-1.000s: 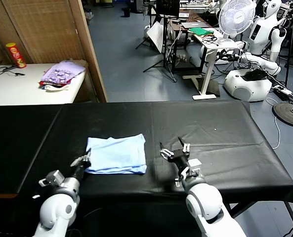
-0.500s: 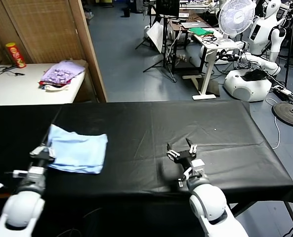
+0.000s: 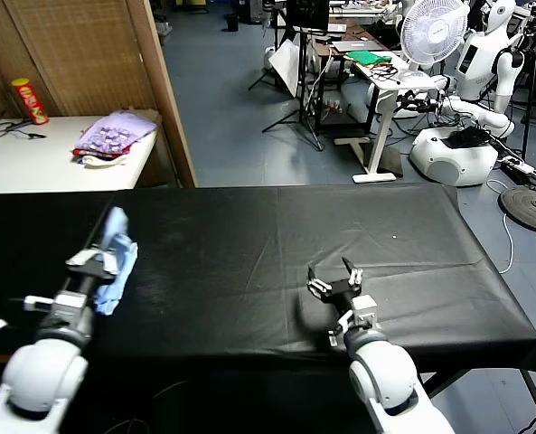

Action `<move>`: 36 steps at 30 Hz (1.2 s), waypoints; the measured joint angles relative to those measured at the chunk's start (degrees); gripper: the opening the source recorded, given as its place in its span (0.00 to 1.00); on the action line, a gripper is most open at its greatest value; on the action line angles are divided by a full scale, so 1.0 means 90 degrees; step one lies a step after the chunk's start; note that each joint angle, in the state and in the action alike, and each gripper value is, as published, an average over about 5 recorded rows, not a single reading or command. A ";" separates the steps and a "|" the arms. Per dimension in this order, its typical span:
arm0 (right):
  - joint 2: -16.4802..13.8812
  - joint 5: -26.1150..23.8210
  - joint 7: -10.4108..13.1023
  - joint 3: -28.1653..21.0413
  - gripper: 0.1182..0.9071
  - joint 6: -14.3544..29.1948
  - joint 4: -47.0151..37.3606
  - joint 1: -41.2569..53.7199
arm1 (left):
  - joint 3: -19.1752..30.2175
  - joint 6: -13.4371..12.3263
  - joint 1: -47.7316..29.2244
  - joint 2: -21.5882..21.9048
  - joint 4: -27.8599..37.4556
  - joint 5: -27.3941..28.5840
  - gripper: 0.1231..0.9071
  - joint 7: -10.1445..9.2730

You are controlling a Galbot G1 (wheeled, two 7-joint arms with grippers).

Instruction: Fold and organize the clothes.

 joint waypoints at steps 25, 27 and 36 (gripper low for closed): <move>0.0159 0.2419 -0.0171 -0.0966 0.86 -0.0714 -0.0826 0.1071 | 0.1505 -0.1925 0.0042 -0.1451 -0.0055 -0.0750 0.86 0.0865; 0.0258 0.2673 -0.0110 -0.1085 0.86 -0.0716 -0.1026 0.1237 | 0.1425 -0.2032 0.0128 -0.1454 -0.0069 -0.0685 0.86 0.0831; 0.0648 0.3081 -0.0065 -0.1288 0.47 -0.0544 -0.1972 0.1763 | 0.1087 -0.2356 0.0563 -0.1522 -0.0083 -0.0570 0.86 0.0760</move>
